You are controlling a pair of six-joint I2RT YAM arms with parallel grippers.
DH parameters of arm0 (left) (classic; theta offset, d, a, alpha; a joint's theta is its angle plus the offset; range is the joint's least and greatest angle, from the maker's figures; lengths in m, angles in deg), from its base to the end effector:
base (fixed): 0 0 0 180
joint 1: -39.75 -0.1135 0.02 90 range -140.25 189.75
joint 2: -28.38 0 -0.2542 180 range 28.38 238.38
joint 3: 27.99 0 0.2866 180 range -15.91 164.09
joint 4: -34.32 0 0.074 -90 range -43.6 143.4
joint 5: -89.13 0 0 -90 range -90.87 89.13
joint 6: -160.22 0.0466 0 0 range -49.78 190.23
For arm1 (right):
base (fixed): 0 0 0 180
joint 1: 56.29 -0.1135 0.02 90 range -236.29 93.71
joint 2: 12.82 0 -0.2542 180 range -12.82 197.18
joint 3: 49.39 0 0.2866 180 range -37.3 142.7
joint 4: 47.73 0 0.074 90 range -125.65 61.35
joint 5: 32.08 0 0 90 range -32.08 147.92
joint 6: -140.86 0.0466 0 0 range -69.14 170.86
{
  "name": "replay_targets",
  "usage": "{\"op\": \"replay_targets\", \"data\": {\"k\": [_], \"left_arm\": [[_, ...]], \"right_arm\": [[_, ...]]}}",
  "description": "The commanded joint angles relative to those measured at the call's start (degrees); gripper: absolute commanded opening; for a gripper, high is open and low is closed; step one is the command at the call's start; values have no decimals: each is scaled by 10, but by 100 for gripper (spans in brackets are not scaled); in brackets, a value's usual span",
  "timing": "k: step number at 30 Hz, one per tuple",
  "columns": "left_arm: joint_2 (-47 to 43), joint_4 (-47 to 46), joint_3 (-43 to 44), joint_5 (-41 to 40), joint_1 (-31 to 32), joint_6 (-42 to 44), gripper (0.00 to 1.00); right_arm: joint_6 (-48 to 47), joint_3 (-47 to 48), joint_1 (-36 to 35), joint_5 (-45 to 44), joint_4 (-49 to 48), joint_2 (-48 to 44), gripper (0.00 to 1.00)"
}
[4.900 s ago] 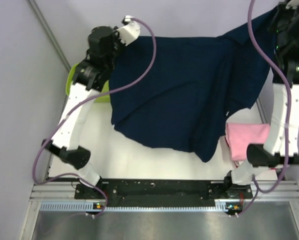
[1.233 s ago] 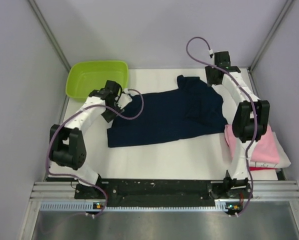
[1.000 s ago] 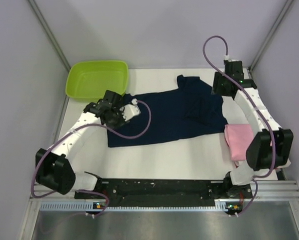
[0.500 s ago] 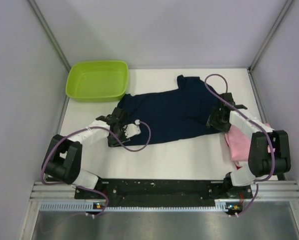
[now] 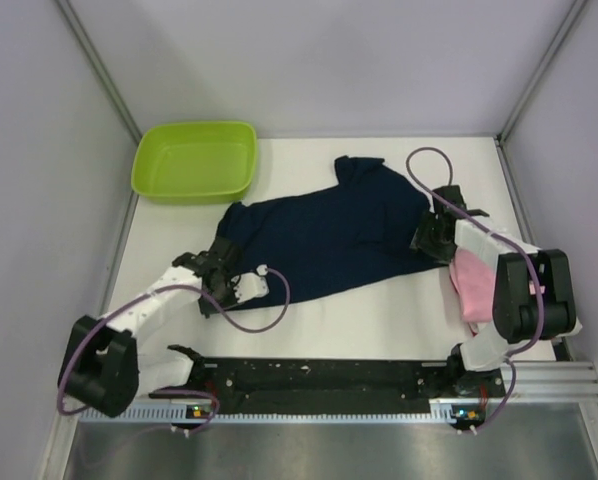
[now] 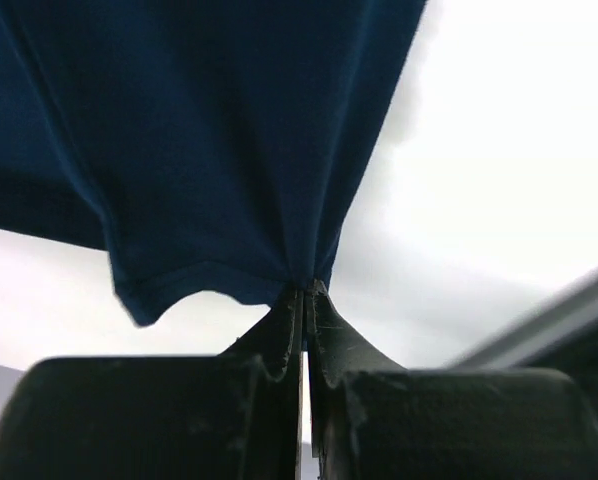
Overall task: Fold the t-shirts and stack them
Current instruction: Fold the flattened tshirt in 1/3 of the way
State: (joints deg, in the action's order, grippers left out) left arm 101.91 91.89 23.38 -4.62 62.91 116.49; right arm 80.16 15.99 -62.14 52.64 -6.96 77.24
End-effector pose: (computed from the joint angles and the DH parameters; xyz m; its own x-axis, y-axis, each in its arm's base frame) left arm 0.2171 -0.0896 0.1306 -0.3495 0.9338 -0.0767 0.9176 0.3577 0.1733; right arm 0.3294 0.0294 0.1385 -0.8202 0.4058 -0.4033 0.3875 0.9126 0.1303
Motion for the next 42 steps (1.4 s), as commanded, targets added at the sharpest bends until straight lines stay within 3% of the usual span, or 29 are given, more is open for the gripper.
{"op": "replay_targets", "data": {"k": [1, 4, 5, 7, 9, 10, 14, 16, 18, 21, 24, 30, 35, 39, 42], "left_arm": [[-102, 225, -21, 22, 2, 13, 0], [-125, 260, -15, 17, 5, 3, 0], [-125, 263, -12, 26, 5, 6, 10], [-116, 260, 4, 57, 5, 8, 47], [-104, 256, 35, 60, 5, 15, 76], [-95, 250, 62, 56, 6, 22, 77], [-28, 183, 272, 105, 6, -11, 76], [38, 137, 384, 197, 8, -70, 60], [120, 83, 482, 246, 35, -142, 34], [230, 58, 569, 234, 104, -174, 24], [295, -20, 584, 233, 152, -177, 26], [397, -163, 620, 245, 213, -188, 42], [504, -168, 694, 219, 228, -202, 42], [525, -176, 659, 233, 229, -180, 43], [530, -179, 635, 240, 232, -173, 50]], "right_arm": [[-26, 6, 0, 18, -5, -44, 56], [-39, 20, -1, 41, 17, -48, 51], [-43, 22, -5, 47, 21, -48, 47], [-52, 29, -12, 64, 34, -52, 45], [-57, 39, -14, 62, 53, -59, 45], [-64, 43, -14, 55, 62, -65, 46], [-80, 53, -12, -1, 77, -74, 42], [-85, 61, -12, 12, 77, -51, 37], [-85, 62, -12, 26, 67, -18, 32], [-80, 61, -11, 25, 53, 24, 18], [-65, 45, 4, 19, 52, 25, 1], [-57, 1, 25, 20, 59, 3, 0], [-47, -25, 33, 33, 63, -8, 0], [-39, -39, 38, 42, 75, -42, 0], [-31, -61, 39, 51, 82, -79, 0]]}}
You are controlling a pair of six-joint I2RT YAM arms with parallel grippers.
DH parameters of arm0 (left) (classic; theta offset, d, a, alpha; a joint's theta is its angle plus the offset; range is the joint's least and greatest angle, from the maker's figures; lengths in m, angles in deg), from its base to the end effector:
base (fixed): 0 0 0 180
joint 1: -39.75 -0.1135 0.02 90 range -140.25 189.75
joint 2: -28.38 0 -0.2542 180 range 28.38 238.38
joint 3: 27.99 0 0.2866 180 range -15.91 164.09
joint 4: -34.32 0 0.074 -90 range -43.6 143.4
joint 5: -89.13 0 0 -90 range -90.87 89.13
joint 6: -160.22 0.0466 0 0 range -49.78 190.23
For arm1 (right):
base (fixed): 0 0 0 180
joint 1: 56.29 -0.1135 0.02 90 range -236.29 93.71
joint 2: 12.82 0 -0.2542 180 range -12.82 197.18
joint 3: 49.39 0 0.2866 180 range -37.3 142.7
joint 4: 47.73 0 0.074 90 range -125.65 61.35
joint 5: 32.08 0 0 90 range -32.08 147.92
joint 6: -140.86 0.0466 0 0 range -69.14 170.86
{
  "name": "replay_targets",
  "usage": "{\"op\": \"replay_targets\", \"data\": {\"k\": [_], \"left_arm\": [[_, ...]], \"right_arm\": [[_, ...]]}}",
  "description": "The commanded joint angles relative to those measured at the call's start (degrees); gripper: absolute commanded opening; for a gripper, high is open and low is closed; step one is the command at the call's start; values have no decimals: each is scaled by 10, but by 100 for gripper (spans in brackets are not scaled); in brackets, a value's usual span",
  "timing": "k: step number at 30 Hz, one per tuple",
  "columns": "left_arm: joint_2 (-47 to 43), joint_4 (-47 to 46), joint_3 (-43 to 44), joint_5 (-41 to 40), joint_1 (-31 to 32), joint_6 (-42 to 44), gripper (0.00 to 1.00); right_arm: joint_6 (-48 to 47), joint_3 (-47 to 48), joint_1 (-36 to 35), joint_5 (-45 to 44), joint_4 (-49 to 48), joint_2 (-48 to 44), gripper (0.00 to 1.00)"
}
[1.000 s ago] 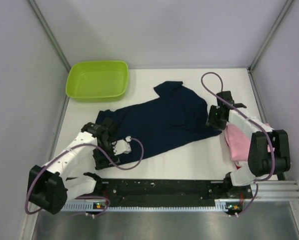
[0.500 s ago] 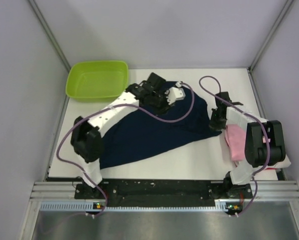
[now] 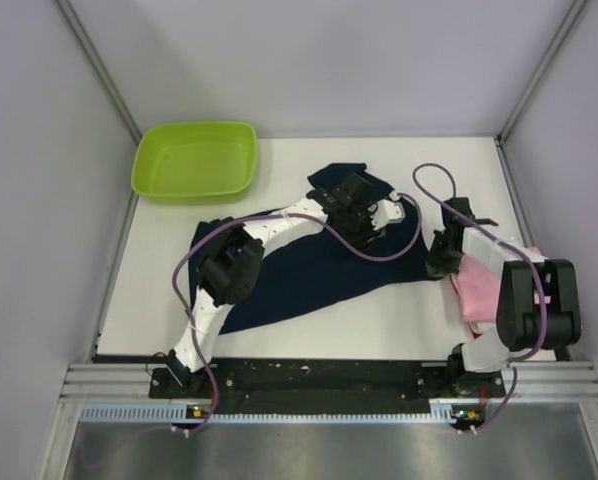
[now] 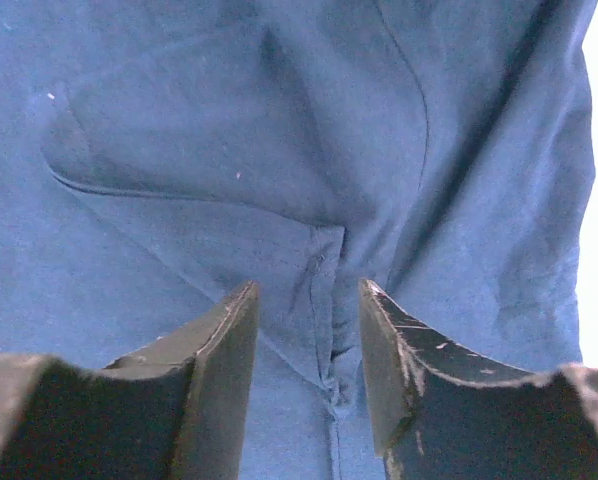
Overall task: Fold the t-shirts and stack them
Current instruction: Fold the flattened tshirt in 1/3 of the way
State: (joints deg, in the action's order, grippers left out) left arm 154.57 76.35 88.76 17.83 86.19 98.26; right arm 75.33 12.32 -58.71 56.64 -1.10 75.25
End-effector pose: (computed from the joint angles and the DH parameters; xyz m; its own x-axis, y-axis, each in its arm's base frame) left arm 0.3519 -0.3918 0.1792 -0.0884 0.7392 -0.6677 0.9807 0.1819 0.0715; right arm 0.3033 0.0118 0.1250 -0.8844 0.3771 -0.2751 0.3633 0.9261 0.1017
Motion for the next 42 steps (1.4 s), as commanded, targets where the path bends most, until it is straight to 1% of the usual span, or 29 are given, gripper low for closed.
{"op": "replay_targets", "data": {"k": [1, 3, 5, 6, 9, 10, 11, 12, 15, 16, 18, 22, 26, 31, 34, 36, 40, 42], "left_arm": [[5, -31, -27, 5, 0, 10, 50], [9, -45, -38, -10, -1, 8, 49], [14, -53, -46, -23, 0, 8, 46], [14, -60, -50, -36, -1, 8, 41], [13, -75, -58, -64, -3, 3, 21], [12, -75, -58, -66, -3, 4, 14], [11, -75, -57, -67, -3, 2, 2], [9, -73, -55, -67, -3, -2, 0], [4, -47, -35, -61, -4, -20, 0], [2, -30, -23, -60, -5, -32, 0], [-6, -25, -13, -48, -13, -64, 0], [-25, -48, -25, -33, -44, -156, 0], [-35, -78, -57, -10, -77, -254, 0], [-19, -92, -84, 27, -126, -407, 0], [-9, -89, -95, 55, -151, -449, 1], [-8, -82, -101, 56, -159, -460, 16], [-18, -75, -109, 63, -160, -478, 29], [-24, -68, -104, 53, -159, -473, 39]], "right_arm": [[20, -30, 5, 10, 25, -68, 0], [19, -32, 5, 10, 35, -76, 0], [15, -30, 5, 8, 42, -84, 0], [15, -26, 6, 5, 45, -85, 0], [2, -10, 6, 11, 47, -93, 0], [-6, -1, 7, 37, 46, -94, 0], [-13, 8, 7, 55, 47, -94, 0], [-19, 18, 7, 70, 47, -95, 0], [-27, 56, -1, 99, 41, -106, 0], [-31, 69, -9, 103, 33, -109, 0], [-28, 85, -24, 123, 3, -106, 0], [33, 93, -37, 196, -83, -56, 0], [66, 82, -38, 168, -158, -5, 0], [65, 84, -38, 110, -145, 77, 0], [57, 73, -36, 72, -124, 101, 0], [52, 65, -32, 54, -117, 98, 0], [38, 68, -21, 27, -97, 85, 0], [16, 77, -21, 15, -78, 68, 0]]}}
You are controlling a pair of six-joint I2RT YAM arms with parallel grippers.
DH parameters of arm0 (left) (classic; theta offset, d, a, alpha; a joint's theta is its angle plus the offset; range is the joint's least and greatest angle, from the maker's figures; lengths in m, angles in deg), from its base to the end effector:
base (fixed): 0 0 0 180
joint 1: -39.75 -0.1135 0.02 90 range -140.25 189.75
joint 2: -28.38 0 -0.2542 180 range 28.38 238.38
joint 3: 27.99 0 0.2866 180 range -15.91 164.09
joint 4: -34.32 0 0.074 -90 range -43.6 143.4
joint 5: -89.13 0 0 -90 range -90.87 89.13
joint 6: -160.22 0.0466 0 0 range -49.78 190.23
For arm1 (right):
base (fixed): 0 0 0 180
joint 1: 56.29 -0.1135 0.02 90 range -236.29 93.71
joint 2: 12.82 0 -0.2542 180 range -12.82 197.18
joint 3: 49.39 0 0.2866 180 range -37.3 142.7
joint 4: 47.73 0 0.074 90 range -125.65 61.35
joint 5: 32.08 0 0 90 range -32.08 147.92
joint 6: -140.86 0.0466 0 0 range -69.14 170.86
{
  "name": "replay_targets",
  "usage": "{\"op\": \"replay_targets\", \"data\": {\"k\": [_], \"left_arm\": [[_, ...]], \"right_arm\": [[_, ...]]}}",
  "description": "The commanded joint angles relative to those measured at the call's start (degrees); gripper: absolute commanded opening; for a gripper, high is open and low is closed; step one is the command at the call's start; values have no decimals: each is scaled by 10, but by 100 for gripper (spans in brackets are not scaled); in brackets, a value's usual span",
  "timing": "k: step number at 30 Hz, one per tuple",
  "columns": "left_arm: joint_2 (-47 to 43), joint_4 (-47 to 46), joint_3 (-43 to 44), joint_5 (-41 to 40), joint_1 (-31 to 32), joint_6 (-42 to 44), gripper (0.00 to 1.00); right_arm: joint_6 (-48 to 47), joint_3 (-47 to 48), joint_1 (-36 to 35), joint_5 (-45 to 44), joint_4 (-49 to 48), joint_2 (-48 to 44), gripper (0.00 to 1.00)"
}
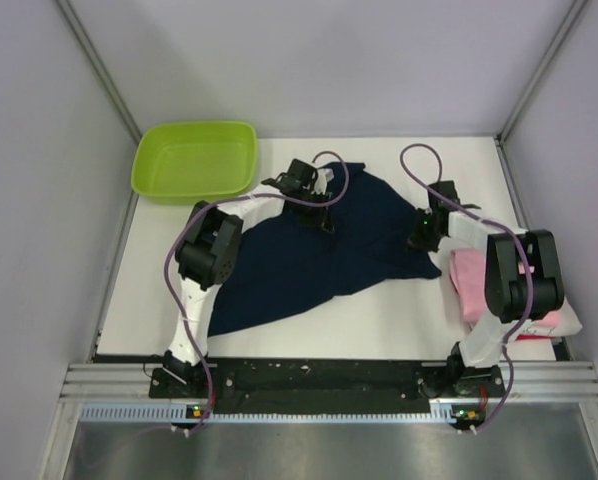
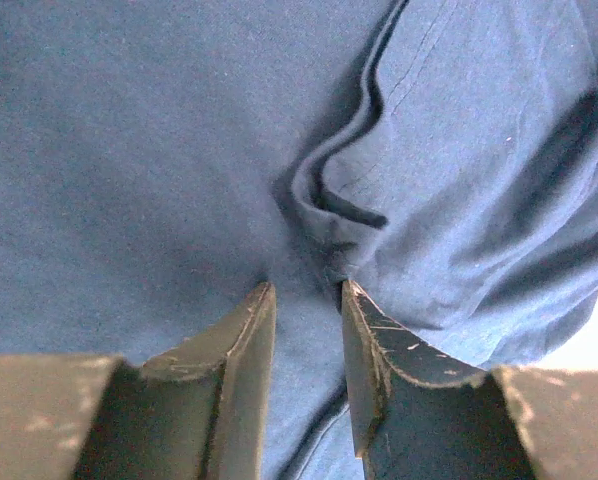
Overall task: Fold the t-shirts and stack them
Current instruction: Fold the flattened tshirt in 1/3 of the way
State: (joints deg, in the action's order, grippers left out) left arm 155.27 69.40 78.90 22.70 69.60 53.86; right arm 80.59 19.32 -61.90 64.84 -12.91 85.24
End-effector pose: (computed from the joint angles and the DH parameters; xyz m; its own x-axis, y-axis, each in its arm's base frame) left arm 0.4320 -0.2694 0.1231 -0.8668 0.1998 -0.4569 0.4279 0.7684 -0.4758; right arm 0.3556 0.0406 0.1165 -0.8519 0.4110 -0.3246 0.3146 0.8971 0.3102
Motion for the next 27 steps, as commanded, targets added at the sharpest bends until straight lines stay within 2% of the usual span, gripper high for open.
{"op": "replay_targets", "data": {"k": [1, 3, 5, 7, 9, 12, 17, 22, 27], "left_arm": [[-34, 10, 2, -1, 7, -20, 41], [-44, 31, 17, -16, 7, -1, 42], [-62, 43, 21, -38, 7, 16, 42], [-91, 51, 16, -70, 7, 36, 42], [-129, 49, -2, -98, 7, 66, 46], [-186, 43, -41, -114, 7, 137, 48], [-280, 104, -134, -57, 7, 314, 45], [-344, 166, -261, -162, 8, 430, 41], [-372, 191, -357, -222, 8, 444, 40]], "right_arm": [[-49, 16, 11, -67, 49, -42, 0], [-90, 38, 7, -64, 60, -65, 0], [-144, 80, -4, -18, 64, -71, 1], [-184, 129, -14, 6, 73, -53, 14], [-204, 175, -17, 20, 71, -19, 33], [-205, 255, -24, 37, 72, 53, 45], [-262, 378, -66, 36, 74, 170, 48], [-334, 440, -100, -1, 84, 245, 48], [-340, 469, -107, -13, 107, 296, 47]]}}
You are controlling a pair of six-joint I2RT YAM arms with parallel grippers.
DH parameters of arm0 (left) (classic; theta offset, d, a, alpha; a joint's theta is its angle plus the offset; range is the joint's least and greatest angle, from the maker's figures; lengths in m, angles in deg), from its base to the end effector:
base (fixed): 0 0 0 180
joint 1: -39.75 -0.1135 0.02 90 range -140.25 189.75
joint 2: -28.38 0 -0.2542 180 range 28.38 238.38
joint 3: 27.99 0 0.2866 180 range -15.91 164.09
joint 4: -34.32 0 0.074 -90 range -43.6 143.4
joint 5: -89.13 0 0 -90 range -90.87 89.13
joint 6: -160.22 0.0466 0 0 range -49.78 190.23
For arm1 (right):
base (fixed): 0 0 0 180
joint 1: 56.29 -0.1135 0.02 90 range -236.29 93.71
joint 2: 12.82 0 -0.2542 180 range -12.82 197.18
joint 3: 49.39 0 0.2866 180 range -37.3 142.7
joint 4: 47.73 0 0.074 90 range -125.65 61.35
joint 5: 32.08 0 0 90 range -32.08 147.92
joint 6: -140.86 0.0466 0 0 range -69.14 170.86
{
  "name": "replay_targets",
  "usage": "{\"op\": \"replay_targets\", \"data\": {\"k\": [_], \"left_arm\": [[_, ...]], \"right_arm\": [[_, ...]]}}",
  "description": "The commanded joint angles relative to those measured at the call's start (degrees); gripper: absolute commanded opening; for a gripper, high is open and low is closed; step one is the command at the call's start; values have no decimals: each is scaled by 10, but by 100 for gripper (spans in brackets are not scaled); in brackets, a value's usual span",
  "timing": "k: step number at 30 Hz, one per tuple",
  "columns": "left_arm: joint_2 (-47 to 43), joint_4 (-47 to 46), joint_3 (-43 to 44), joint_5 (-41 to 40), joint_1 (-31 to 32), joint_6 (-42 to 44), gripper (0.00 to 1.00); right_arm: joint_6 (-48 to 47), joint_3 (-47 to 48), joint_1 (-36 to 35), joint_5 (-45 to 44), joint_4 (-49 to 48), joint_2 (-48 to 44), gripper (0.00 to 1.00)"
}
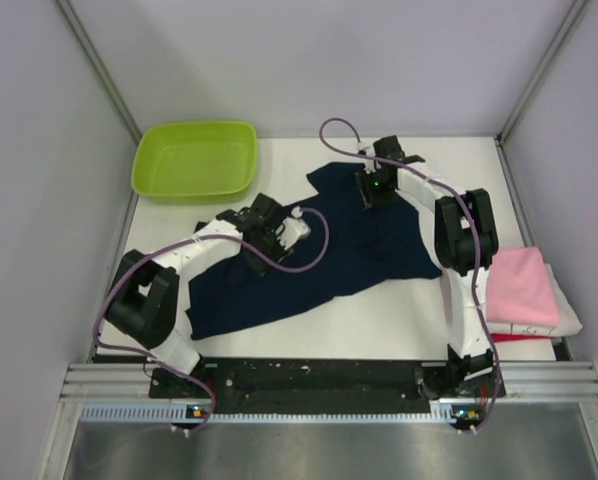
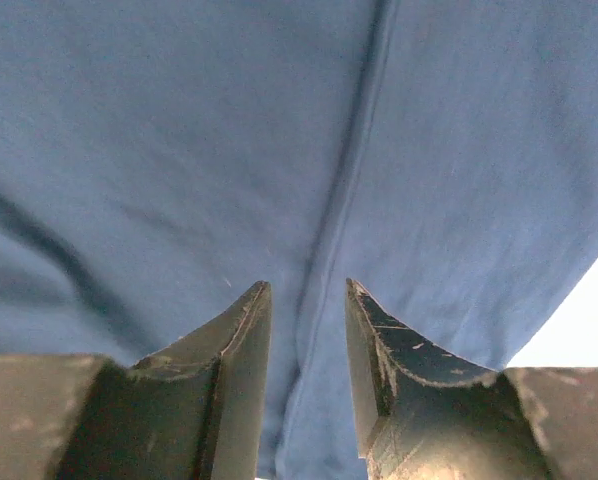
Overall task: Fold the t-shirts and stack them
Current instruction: Fold the flattened tshirt in 1/3 of the way
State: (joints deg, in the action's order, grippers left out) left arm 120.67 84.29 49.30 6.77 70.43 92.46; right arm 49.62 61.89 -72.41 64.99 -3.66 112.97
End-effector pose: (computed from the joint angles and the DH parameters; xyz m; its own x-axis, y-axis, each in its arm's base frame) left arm 0.3046 -0.1879 0.1844 -0.5116 0.7397 -0.4372 0.8078 0.5874 0.0486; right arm 0.4872 0.1468 0.1453 -0.8123 -0.2571 -0.5235 -0.3548 0.9302 0.0937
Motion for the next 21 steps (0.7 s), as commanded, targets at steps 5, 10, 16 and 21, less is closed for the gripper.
{"op": "replay_targets", "data": {"k": [5, 10, 16, 21], "left_arm": [[-43, 27, -154, -113, 0, 60, 38], [-55, 11, -205, -116, 1, 63, 39], [-29, -6, -222, -118, 13, 63, 40], [-14, -12, -228, -112, 30, 61, 39]], "right_arm": [[-30, 50, -6, -7, 24, 36, 30], [-42, 59, -5, -28, 27, 36, 3], [-38, 94, -5, -43, 30, 11, 0], [-39, 127, -5, -40, 29, 5, 0]]}}
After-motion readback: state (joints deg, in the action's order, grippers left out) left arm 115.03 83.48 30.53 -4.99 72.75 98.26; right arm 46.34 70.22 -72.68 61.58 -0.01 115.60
